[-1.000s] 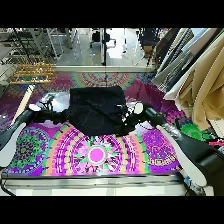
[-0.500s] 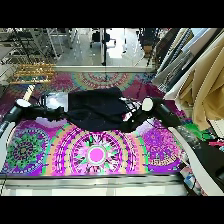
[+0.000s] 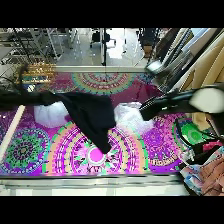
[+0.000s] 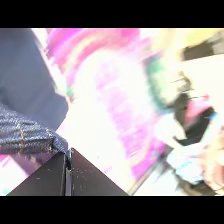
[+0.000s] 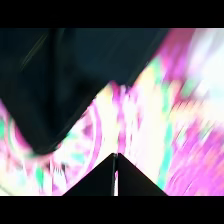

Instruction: Fold the clothes and pants, and hang the long-sleeved shirts on hangers.

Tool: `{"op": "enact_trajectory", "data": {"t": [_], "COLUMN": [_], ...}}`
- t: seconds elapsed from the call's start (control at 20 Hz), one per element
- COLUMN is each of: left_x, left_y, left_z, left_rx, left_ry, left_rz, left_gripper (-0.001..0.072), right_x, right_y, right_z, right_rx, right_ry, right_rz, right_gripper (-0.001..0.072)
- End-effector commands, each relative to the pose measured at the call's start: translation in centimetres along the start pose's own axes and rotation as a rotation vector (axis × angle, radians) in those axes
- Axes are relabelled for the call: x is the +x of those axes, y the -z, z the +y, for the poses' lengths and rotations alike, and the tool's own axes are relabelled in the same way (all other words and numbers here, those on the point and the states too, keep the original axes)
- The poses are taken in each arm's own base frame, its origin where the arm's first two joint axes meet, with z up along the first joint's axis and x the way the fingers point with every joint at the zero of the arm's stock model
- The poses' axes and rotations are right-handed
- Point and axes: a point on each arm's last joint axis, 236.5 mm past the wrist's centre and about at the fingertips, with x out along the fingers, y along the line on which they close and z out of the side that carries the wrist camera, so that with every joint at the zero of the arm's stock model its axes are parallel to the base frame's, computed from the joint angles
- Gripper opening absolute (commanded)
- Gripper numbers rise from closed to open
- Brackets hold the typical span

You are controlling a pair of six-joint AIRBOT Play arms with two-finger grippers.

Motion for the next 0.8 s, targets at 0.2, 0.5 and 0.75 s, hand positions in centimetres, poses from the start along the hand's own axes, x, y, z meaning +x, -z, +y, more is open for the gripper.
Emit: {"op": "enact_trajectory", "data": {"t": [0.2,0.5,0.75], "left_x": [-5.4,-3.7,-3.5], "left_y": [-2.2,-1.6,-1.6], "left_z": [-10.1,-7.6,-7.3], "left_rx": [0.161,0.053,0.045], "left_ry": [0.071,0.088,0.088], "left_rz": [-0.117,-0.057,-0.054], "left_gripper": [0.0004,0.0004,0.0004], "right_x": [-3.2,10.1,13.5], "right_y": [0.5,11.4,12.2], "right_z": [5.1,12.2,11.4], "right_rx": [0.137,0.122,0.011], "right_ry": [-0.173,-0.478,-0.415], "right_rz": [-0.098,0.023,-0.029], "right_gripper": [0.0264,0.0698,0.0695]}}
